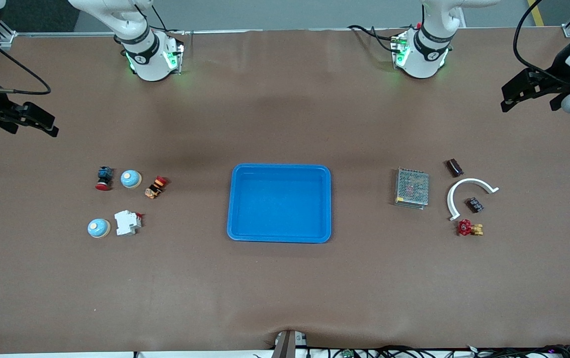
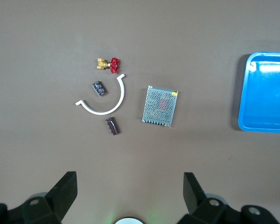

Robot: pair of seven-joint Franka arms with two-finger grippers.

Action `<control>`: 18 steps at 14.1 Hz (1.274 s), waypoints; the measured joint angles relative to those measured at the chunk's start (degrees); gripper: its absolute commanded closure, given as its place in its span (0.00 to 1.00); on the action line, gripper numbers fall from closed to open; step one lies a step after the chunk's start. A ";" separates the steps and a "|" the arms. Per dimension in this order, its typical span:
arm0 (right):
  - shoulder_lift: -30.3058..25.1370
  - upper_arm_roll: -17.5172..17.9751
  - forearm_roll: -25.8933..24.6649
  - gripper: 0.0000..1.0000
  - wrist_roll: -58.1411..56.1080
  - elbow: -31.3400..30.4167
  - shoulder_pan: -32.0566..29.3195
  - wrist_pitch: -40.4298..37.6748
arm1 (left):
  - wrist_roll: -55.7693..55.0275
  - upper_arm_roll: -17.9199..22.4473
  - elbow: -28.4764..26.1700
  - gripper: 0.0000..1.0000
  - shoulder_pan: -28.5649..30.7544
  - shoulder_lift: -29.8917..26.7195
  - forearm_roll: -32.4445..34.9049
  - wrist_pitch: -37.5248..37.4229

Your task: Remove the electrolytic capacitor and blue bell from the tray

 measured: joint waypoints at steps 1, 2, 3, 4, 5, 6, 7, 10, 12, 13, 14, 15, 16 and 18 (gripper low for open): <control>0.00 -0.02 0.00 0.00 0.00 0.34 -0.60 0.26 | 0.00 0.01 0.16 0.00 0.00 0.00 0.00 0.00; 0.00 -0.02 0.00 0.00 -0.02 0.83 -1.17 0.42 | 0.00 0.03 0.21 0.00 0.00 0.00 0.00 0.00; 0.00 -0.02 0.00 0.00 -0.10 1.28 -1.51 0.44 | 0.00 0.06 0.21 0.00 0.00 0.00 0.00 0.00; 0.00 0.04 0.00 0.00 -0.14 1.52 -1.55 0.49 | 0.00 0.09 0.21 0.00 0.01 0.00 0.00 0.00; 0.00 0.26 0.00 0.00 -0.14 1.58 -1.54 0.65 | 0.00 0.10 0.21 0.00 0.01 0.00 0.00 0.00; 0.02 0.48 0.00 0.00 -0.14 1.58 -1.53 0.89 | 0.00 0.11 0.22 0.00 0.01 0.00 0.00 0.00; 0.04 0.60 0.00 0.00 -0.14 1.57 -1.53 1.11 | 0.00 0.11 0.22 0.00 0.01 0.00 0.00 0.00; 0.07 0.70 0.00 0.00 -0.14 1.58 -1.53 1.24 | 0.00 0.24 0.22 0.00 0.04 0.00 0.00 0.00; 0.07 0.78 0.00 0.00 -0.14 1.57 -1.53 1.24 | 0.00 0.34 0.22 0.00 0.15 0.00 0.00 0.00; 0.07 0.81 0.00 0.00 -0.15 1.58 -1.52 1.25 | 0.00 0.34 0.22 0.00 0.19 0.00 0.00 0.00; 0.07 0.83 0.00 0.00 -0.26 1.58 -1.51 1.25 | 0.00 0.35 0.22 0.00 0.24 0.00 0.00 0.00; 0.07 0.83 0.00 0.00 -0.54 1.58 -1.51 1.27 | -0.06 0.37 0.22 0.00 0.25 0.00 0.00 0.00; 0.07 0.84 0.00 0.00 -0.76 1.58 -1.51 1.31 | -0.36 0.38 0.22 0.00 0.25 0.00 0.00 0.00; 0.07 0.87 0.00 0.00 -0.95 1.58 -1.49 1.39 | -1.49 0.40 0.22 0.00 0.26 0.00 0.00 -0.03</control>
